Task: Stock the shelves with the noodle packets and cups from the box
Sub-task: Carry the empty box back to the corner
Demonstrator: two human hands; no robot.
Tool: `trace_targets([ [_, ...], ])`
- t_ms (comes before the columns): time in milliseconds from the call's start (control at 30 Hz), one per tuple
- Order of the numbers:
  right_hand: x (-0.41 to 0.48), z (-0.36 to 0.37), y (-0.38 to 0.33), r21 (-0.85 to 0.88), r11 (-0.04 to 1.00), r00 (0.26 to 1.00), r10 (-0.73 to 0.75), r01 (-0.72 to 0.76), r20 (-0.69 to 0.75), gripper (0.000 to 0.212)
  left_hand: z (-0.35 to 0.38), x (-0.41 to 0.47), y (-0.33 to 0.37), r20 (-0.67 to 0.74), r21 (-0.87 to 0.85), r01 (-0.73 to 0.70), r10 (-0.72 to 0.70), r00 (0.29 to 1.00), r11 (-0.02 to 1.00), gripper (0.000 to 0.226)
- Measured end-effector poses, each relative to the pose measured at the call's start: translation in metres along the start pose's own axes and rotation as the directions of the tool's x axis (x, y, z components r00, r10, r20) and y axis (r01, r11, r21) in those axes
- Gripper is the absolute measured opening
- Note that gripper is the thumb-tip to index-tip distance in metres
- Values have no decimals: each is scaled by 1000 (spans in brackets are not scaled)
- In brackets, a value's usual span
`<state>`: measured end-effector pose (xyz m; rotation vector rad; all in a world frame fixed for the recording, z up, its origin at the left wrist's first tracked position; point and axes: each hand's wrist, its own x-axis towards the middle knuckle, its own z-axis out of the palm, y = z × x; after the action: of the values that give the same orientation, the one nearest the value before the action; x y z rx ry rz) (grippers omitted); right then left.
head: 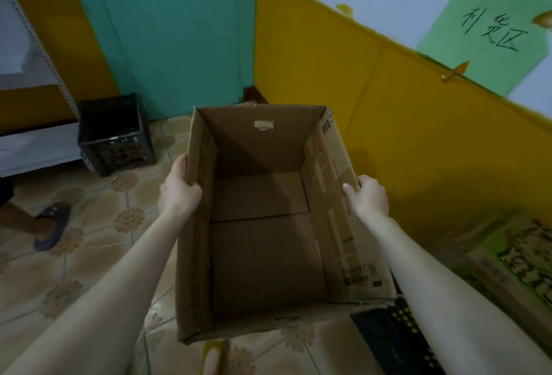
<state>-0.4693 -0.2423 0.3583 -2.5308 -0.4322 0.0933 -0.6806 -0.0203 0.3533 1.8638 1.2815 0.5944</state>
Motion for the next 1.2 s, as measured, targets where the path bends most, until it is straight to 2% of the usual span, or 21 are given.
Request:
trace_targets([
  [167, 39, 50, -23, 3, 989, 989, 146, -146, -30, 26, 20, 86, 3, 89, 53, -21, 16, 996, 998, 68],
  [333, 61, 84, -30, 66, 947, 948, 316, -313, -45, 21, 45, 150, 13, 197, 112, -72, 48, 979, 991, 66],
  [467, 79, 99, -22, 62, 916, 915, 399, -395, -57, 24, 74, 185, 22, 284, 139, -123, 79, 956, 983, 67],
  [633, 106, 100, 0, 76, 869, 865, 494, -489, -89, 22, 129, 216, 38, 429, 106, -158, 98, 898, 982, 68],
  [1033, 193, 72, 73, 69, 762, 738, 642, -643, -207, 21, 275, 246, 103, 601, 46, -261, 182, 778, 964, 66],
  [1200, 224, 69, 90, 105, 708, 674, 700, -699, -237, 22, 319, 259, 122, 650, 71, -215, 118, 750, 974, 61],
])
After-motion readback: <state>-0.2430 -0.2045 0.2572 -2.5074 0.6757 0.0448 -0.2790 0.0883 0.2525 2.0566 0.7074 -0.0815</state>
